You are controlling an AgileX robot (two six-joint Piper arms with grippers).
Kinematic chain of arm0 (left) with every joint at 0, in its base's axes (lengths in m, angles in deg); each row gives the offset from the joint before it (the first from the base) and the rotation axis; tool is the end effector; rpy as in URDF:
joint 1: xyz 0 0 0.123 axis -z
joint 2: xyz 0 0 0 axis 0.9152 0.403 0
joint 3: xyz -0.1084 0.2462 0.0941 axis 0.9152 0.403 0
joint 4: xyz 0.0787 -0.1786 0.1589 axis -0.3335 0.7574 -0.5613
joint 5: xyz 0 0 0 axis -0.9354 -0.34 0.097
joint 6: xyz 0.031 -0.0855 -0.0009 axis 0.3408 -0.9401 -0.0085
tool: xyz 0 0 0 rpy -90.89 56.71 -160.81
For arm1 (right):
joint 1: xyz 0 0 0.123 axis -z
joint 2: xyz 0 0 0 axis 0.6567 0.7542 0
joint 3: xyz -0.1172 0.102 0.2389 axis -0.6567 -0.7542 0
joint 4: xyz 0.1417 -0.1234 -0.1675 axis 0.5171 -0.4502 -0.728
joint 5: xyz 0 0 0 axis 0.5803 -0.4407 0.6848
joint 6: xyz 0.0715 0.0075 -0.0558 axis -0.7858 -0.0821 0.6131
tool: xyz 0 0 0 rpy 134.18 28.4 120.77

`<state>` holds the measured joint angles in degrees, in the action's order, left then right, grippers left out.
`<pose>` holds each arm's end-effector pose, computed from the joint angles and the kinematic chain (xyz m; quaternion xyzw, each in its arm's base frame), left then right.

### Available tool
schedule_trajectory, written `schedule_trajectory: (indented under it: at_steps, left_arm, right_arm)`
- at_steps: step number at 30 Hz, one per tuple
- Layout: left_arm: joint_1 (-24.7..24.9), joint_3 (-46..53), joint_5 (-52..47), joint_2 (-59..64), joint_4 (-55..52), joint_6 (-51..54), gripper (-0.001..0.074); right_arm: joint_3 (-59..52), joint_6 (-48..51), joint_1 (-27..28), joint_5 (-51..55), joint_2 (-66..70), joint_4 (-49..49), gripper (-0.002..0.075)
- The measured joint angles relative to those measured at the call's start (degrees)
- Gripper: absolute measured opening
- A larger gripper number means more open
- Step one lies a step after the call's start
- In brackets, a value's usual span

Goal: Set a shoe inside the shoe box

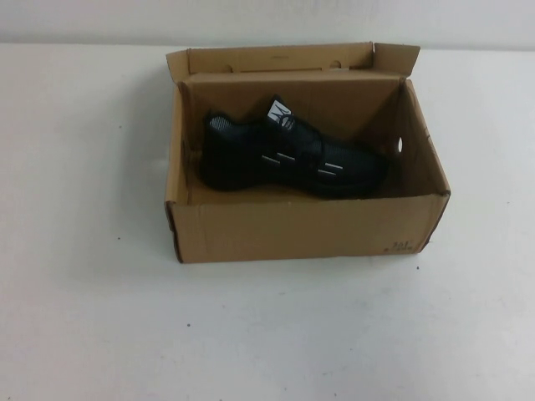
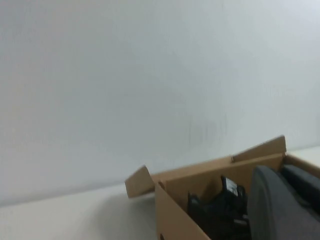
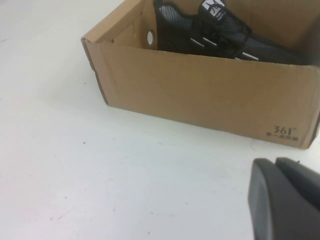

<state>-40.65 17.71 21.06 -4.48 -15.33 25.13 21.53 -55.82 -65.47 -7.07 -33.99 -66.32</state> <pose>0.0384 -0.0147 0.3173 0.1656 0.6395 -0.1176 0.7414 0.0551 0.0418 0.2667 -0.1681 0.7893 0.2271 0.5451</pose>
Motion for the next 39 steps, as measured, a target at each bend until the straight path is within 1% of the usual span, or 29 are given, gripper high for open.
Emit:
schedule_trajectory:
  at_steps: [5, 7, 10, 16, 19, 24, 27, 32, 36, 39]
  left_arm:
    - [-4.70, 8.00, 13.76, -5.63, 8.60, 4.03, -0.0001]
    - [-5.94, 11.86, 17.84, -7.23, 10.02, 4.65, -0.0001]
    - [-7.65, 16.95, 19.40, -7.69, 11.42, 4.45, -0.0001]
    - [-12.55, 23.94, 14.20, -7.72, 15.18, 2.60, -0.0001]
    - [-13.09, 24.38, 11.26, -7.72, 15.33, 3.44, -0.0001]
    - [-15.67, 24.38, 3.10, -7.72, 15.05, 4.33, -0.0001]
    - [-16.08, 24.38, -0.77, -7.72, 14.13, 4.33, -0.0001]
    - [-17.53, 24.38, -8.28, -7.72, 9.15, -0.84, -0.0001]
    - [-19.76, 24.38, -8.58, -7.72, 7.71, -2.32, -0.0001]
    - [-20.26, 24.38, -8.58, -7.72, 7.60, -2.54, -0.0001]
  right_arm:
    - [0.00, 0.00, 0.00, 0.00, 0.00, 0.00, -0.0016]
    - [0.00, 0.00, 0.00, 0.00, 0.00, 0.00, -0.0016]
    - [0.00, 0.00, 0.00, 0.00, 0.00, 0.00, -0.0016]
    - [0.00, 0.00, 0.00, 0.00, 0.00, 0.08, -0.0016]
    - [0.00, 0.00, 0.00, 0.21, 0.00, 0.08, -0.0016]
    - [0.00, 0.00, 0.00, 0.30, 0.00, 0.19, -0.0016]
    - [0.00, 0.00, 0.00, 0.45, 0.00, 0.12, -0.0016]
    - [0.00, 0.00, 0.00, 0.71, 0.00, 0.21, -0.0016]
    - [0.00, 0.00, 0.00, 0.71, 0.00, 0.21, -0.0016]
    - [0.00, 0.00, 0.00, 0.71, 0.00, 0.24, -0.0016]
